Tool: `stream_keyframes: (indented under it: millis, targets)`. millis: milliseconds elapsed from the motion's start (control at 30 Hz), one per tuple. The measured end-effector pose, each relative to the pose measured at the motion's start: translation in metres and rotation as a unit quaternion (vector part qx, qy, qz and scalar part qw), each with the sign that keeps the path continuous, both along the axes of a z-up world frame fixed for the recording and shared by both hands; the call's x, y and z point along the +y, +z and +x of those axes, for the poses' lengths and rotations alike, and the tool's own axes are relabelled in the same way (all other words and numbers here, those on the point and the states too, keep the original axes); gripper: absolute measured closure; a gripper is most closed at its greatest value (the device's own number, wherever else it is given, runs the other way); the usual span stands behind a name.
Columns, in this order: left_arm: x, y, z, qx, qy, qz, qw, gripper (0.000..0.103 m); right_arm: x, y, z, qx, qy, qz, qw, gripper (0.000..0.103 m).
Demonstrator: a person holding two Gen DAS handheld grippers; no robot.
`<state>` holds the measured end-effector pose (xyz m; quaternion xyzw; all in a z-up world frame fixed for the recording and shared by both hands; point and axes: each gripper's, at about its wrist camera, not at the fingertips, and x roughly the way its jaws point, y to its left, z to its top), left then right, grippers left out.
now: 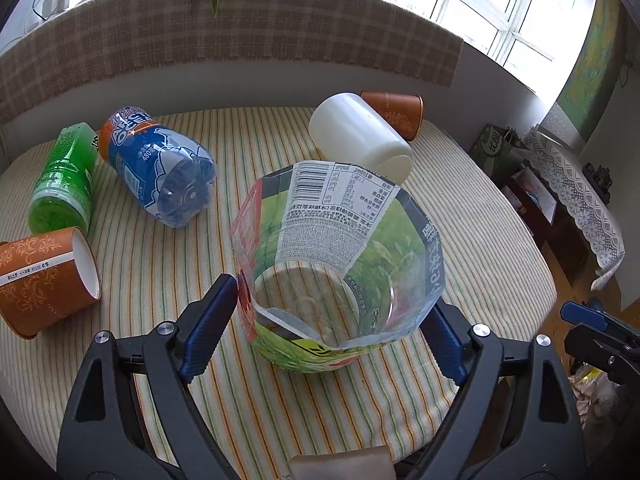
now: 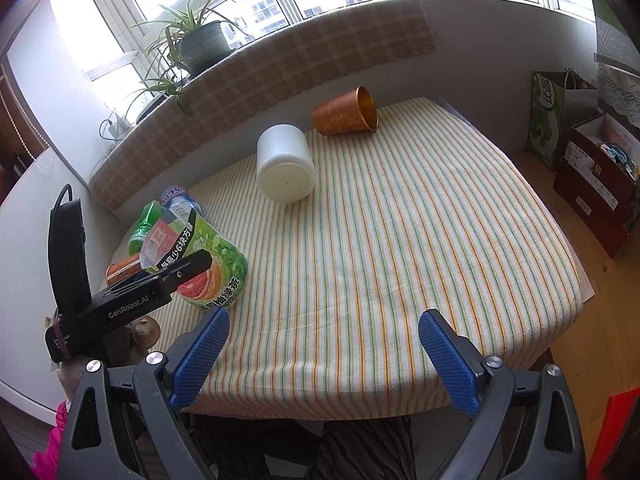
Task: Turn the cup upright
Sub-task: 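Rotate the held bottle upright with the left gripper and lower it onto the table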
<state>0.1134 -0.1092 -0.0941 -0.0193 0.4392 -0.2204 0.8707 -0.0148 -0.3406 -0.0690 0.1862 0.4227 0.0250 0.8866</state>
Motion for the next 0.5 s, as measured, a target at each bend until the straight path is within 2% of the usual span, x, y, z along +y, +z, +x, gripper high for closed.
stream_keyframes:
  millis: [500]
  targets:
    - [0.031, -0.011, -0.019, 0.024, 0.009, -0.007, 0.9997, 0.012, 0.012, 0.004, 0.004, -0.006, 0.012, -0.014, 1.000, 0.006]
